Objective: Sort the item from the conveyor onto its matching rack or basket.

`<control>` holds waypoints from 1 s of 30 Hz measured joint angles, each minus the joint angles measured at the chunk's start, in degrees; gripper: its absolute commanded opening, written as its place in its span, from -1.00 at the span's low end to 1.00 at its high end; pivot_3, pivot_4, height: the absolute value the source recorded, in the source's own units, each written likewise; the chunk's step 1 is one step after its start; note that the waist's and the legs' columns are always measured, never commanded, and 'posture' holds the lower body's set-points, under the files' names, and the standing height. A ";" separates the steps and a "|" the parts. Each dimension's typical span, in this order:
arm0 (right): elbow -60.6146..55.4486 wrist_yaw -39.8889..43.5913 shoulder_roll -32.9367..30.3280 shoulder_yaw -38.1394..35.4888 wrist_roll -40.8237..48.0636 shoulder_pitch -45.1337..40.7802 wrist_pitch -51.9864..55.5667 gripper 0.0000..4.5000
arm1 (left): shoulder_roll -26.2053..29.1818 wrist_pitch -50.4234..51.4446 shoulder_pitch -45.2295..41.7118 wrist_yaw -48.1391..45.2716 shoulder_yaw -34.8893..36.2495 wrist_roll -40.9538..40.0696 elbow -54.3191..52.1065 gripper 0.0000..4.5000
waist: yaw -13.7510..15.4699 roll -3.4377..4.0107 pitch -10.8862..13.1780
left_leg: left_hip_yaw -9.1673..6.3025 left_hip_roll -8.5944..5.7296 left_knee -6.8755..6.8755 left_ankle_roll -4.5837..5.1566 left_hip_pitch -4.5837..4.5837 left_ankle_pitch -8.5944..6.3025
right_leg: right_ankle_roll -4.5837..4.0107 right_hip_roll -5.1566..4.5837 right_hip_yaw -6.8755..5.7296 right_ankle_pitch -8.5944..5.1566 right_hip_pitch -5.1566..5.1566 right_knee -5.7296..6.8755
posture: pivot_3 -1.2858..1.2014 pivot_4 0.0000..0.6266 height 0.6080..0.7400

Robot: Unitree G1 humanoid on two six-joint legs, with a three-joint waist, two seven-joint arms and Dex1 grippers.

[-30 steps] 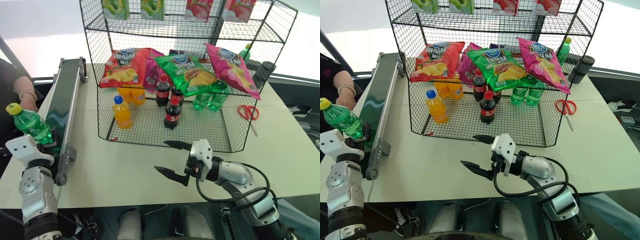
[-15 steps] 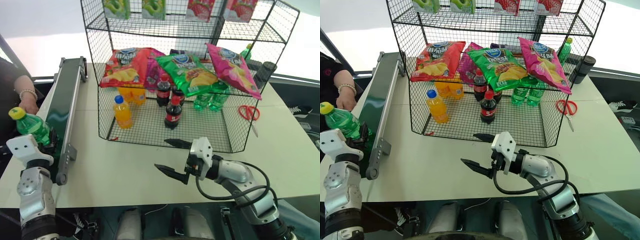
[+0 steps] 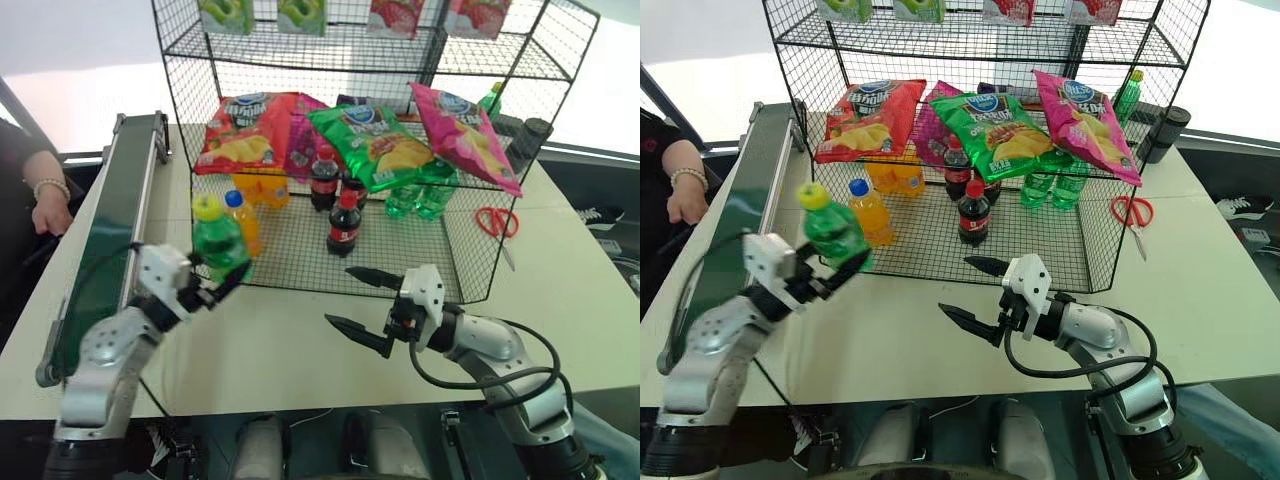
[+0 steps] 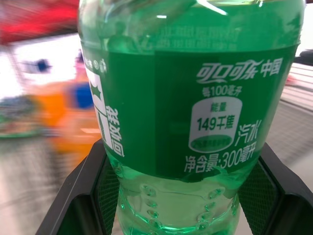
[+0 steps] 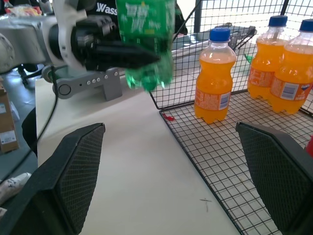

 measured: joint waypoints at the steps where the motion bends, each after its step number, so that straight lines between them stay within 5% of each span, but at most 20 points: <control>1: -0.48 -0.35 0.32 -0.07 0.65 -0.01 0.53 1.00 | -0.24 0.10 -0.88 -1.45 -1.72 0.21 0.16 0.21 | 0.01 0.00 0.00 | 0.00 0.03 -0.01 0.00 0.01 0.00 | -0.03 0.11 0.00 0.00 0.00 0.00 | 0.03 -0.52 0.93; 9: -2.00 -2.84 1.29 -0.07 2.07 -0.76 3.14 1.00 | -4.60 -2.11 -11.18 -13.77 -14.24 4.24 9.48 0.21 | 0.01 0.02 -0.01 | 0.05 0.02 0.01 0.01 0.00 0.00 | -0.04 0.22 0.02 0.01 0.00 -0.01 | 0.03 -0.52 0.93; 21: -2.28 -4.92 2.20 -0.01 2.81 -0.94 4.42 1.00 | -8.35 -6.57 -17.50 -21.87 -18.45 7.62 15.96 0.21 | 0.01 0.03 0.00 | 0.04 0.02 0.01 0.02 0.01 0.01 | -0.03 0.24 0.02 0.01 0.02 0.00 | 0.03 -0.52 0.93; 26: -2.45 -5.07 2.14 -0.17 3.40 -0.93 5.13 0.33 | -8.94 -7.12 -17.51 -22.21 -18.44 8.42 16.07 0.21 | 0.03 0.03 0.00 | 0.03 0.02 0.02 0.02 0.01 0.01 | -0.03 0.24 0.02 0.01 0.03 0.00 | 0.03 -0.52 0.93; 29: -2.48 -5.12 2.15 -0.18 3.40 -0.92 5.27 0.32 | -9.03 -6.88 -17.51 -22.13 -18.41 8.48 16.06 0.21 | 0.03 0.03 0.00 | 0.03 0.02 0.02 0.02 0.02 0.01 | -0.03 0.24 0.02 0.01 0.03 0.00 | 0.03 -0.52 0.93; 30: -2.48 -5.17 2.16 -0.18 3.40 -0.92 5.39 0.32 | -9.01 -6.47 -17.51 -22.11 -18.38 8.44 16.04 0.43 | 0.02 0.03 0.00 | 0.03 0.02 0.02 0.02 0.02 0.01 | -0.03 0.24 0.02 0.01 0.03 0.00 | 0.03 -0.52 0.93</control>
